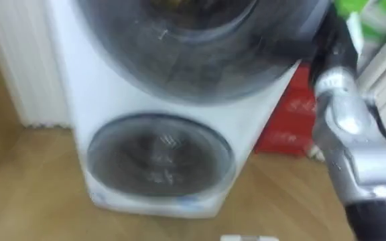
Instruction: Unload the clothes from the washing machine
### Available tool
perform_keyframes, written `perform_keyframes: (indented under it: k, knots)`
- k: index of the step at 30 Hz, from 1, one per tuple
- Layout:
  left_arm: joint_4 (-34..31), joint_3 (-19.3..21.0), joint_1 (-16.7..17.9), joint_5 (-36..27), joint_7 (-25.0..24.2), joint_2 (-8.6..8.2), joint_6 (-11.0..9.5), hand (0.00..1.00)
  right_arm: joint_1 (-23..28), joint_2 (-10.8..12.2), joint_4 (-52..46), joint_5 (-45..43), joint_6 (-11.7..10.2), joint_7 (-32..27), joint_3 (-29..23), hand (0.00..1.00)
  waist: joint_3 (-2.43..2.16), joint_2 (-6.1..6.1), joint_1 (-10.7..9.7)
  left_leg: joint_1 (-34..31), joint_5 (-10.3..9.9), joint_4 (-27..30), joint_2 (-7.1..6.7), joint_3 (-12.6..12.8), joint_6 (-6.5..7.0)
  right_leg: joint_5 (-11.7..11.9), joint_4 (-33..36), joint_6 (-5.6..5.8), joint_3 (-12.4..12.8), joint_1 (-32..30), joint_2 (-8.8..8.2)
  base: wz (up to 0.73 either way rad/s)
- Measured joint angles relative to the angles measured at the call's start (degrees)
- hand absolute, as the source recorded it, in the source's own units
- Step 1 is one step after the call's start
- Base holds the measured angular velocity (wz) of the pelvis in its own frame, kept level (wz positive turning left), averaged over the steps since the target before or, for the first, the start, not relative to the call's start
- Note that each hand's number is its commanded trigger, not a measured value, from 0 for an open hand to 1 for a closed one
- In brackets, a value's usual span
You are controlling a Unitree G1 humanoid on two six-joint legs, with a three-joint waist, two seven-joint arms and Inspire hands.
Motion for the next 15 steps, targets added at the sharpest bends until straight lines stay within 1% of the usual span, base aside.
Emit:
perform_keyframes:
  k: [1,2,3,4,5,6,7,8,9,10,11,12,13,14,15]
  knots:
    - [-0.23,-0.5,-0.55,0.0,0.0,-0.39,-0.4,0.0,1.39,0.73,-0.73,-0.53,-0.16,0.1,0.23,0.0,-0.06,0.33,-0.06,0.02,0.04,-0.35,0.22,1.88,0.02,-0.03,0.01,0.06,0.26,0.07,0.04,0.14]
    - [-0.66,-1.07,-0.85,-0.15,0.0,-0.46,-0.66,0.0,2.33,1.93,-1.03,-1.31,-0.7,-0.15,-0.63,0.0,-0.03,0.56,-0.23,0.2,0.05,-0.53,0.15,2.52,0.15,-0.1,0.04,0.17,0.2,0.01,0.09,0.12]
    - [-0.97,-1.06,-0.79,-0.48,0.01,-0.47,-0.64,0.0,2.78,2.34,-1.46,-1.58,-0.7,-0.09,-1.06,0.0,-0.03,0.57,-0.28,0.29,0.04,-0.69,-0.11,2.69,0.21,-0.13,0.04,0.28,0.17,0.0,0.05,0.0]
    - [-1.12,-1.11,-0.63,-0.99,0.06,-0.44,-0.56,0.0,3.83,2.72,-2.45,-1.65,-0.69,0.18,-1.29,0.0,-0.11,0.48,-0.24,0.35,0.18,-0.75,-0.74,3.0,0.46,-0.22,0.04,0.52,0.19,0.0,-0.18,-0.05]
    - [-1.09,-1.25,-0.51,-1.05,0.07,-0.43,-0.56,0.0,4.26,2.91,-2.84,-1.71,-0.7,0.5,-1.29,0.0,-0.14,0.52,-0.27,0.39,0.18,-0.74,-0.82,3.03,0.48,-0.17,0.04,0.59,0.19,0.02,-0.22,-0.08]
    - [-0.96,-2.22,-0.33,-1.06,0.19,-0.21,-0.61,0.0,5.77,3.28,-4.11,-1.78,-1.11,1.02,-1.3,0.0,0.04,0.88,-0.33,0.4,0.27,-0.72,-1.15,3.05,0.64,-0.16,0.03,0.66,0.16,0.05,-0.27,0.0]
    - [-0.72,-2.59,-0.28,-1.09,0.45,-0.22,-0.66,0.0,7.78,3.56,-4.91,-1.92,-2.15,1.9,-1.25,0.0,-0.07,0.87,-0.47,0.41,0.41,-0.73,-1.39,3.1,0.87,-0.24,0.04,0.79,0.15,0.15,-0.38,0.05]
    - [0.1,-3.25,-0.34,-1.12,1.22,-0.28,-0.93,0.0,9.92,3.62,-5.38,-1.92,-2.64,3.03,-0.93,0.0,-0.24,0.97,-0.48,0.45,0.39,-0.72,-1.48,3.31,0.94,-0.3,0.05,0.88,0.14,0.28,-0.48,0.07]
    - [0.24,-3.29,-0.27,-1.12,1.4,-0.34,-0.95,0.0,10.83,3.69,-5.4,-1.95,-2.65,3.72,-0.64,0.0,-0.26,1.02,-0.49,0.54,0.38,-0.71,-1.5,3.49,0.98,-0.31,0.05,0.89,0.18,0.36,-0.49,0.03]
    - [0.23,-3.29,0.07,-1.12,1.65,-0.46,-0.96,0.0,12.74,3.86,-5.4,-2.52,-2.45,5.18,-0.08,0.0,-0.22,1.14,-0.55,0.64,0.29,-0.65,-1.48,3.73,1.39,-0.33,0.05,0.93,0.24,0.54,-0.47,0.0]
    - [0.24,-3.29,0.23,-1.12,1.69,-0.55,-0.95,0.0,13.63,3.95,-5.4,-3.11,-2.28,5.93,0.23,0.0,-0.23,1.25,-0.58,0.62,0.21,-0.66,-1.47,3.75,1.72,-0.36,0.05,0.95,0.24,0.55,-0.44,0.05]
    - [0.24,-3.39,0.36,-1.12,1.7,-0.73,-0.93,0.0,15.2,4.24,-5.44,-4.11,-1.73,7.5,0.43,0.0,-0.08,1.59,-0.65,0.4,-0.09,-0.81,-1.43,3.74,2.22,-0.44,0.05,0.97,0.24,0.49,-0.38,0.05]
    - [0.24,-3.42,0.39,-1.12,1.69,-0.94,-0.92,0.0,16.58,4.62,-5.45,-4.54,-1.22,8.65,0.44,0.0,-0.13,1.79,-0.63,0.01,-0.11,-0.72,-1.6,3.75,2.21,-0.5,0.08,1.01,0.37,0.22,-0.45,0.03]
    - [0.24,-3.39,0.58,-1.12,1.6,-1.12,-0.93,0.0,17.48,4.69,-5.45,-4.97,-0.56,9.62,0.44,0.0,-0.38,2.15,-0.54,-0.2,-0.12,-0.61,-1.78,3.77,2.19,-0.72,0.08,1.05,1.0,0.1,-0.52,0.0]
    - [0.3,-3.39,0.87,-1.15,1.44,-1.21,-0.9,0.0,17.78,4.72,-5.45,-5.37,-0.4,10.0,0.45,0.0,-0.58,2.39,-0.62,-0.22,-0.13,-0.55,-1.81,3.78,2.17,-0.83,0.11,1.16,1.31,0.06,-0.48,0.0]
